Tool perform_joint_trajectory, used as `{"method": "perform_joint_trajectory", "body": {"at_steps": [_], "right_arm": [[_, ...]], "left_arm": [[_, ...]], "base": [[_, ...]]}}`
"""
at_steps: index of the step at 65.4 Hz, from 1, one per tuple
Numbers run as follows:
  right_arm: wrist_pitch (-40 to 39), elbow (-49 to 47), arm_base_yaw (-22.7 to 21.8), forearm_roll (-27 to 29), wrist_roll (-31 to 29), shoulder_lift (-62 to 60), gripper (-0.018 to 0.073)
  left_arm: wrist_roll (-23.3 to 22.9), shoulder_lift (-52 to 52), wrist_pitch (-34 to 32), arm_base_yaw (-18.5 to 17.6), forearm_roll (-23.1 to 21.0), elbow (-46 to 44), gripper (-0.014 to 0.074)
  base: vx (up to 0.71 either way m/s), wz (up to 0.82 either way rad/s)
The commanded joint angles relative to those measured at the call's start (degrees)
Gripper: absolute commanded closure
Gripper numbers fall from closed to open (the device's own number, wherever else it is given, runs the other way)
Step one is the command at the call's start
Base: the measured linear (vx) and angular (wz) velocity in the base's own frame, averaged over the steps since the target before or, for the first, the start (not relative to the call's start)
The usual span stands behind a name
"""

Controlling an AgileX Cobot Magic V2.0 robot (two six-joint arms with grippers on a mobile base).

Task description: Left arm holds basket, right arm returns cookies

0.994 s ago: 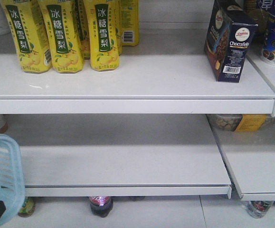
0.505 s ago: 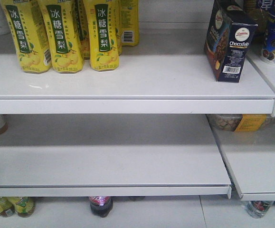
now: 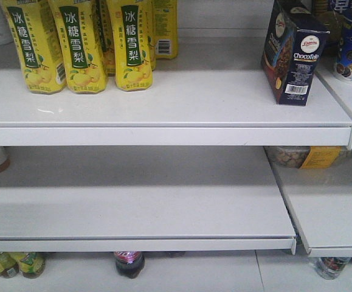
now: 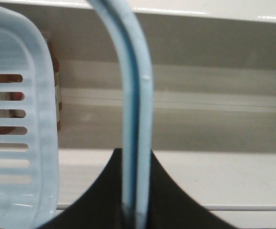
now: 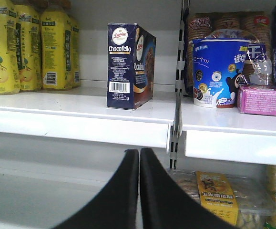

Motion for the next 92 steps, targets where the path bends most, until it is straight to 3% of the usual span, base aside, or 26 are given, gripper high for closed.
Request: {"method": "perform_joint_trajectory", "body": {"at_steps": [1,92], "right_arm": [[1.74,-1.74,-0.04,1.11,-0.48,0.56,0.0568],[-0.7,-1.74,-0.11,1.11,-0.59,0.56,0.0568]], "left_arm": [[0.24,-1.36,-4.85,0.35,0.98,0.68,0.0603],[0.25,-1.24,-4.85,0.89,0.78,0.57,0.0603]], "base": [[0.0,0.0],[0.0,0.0]]}}
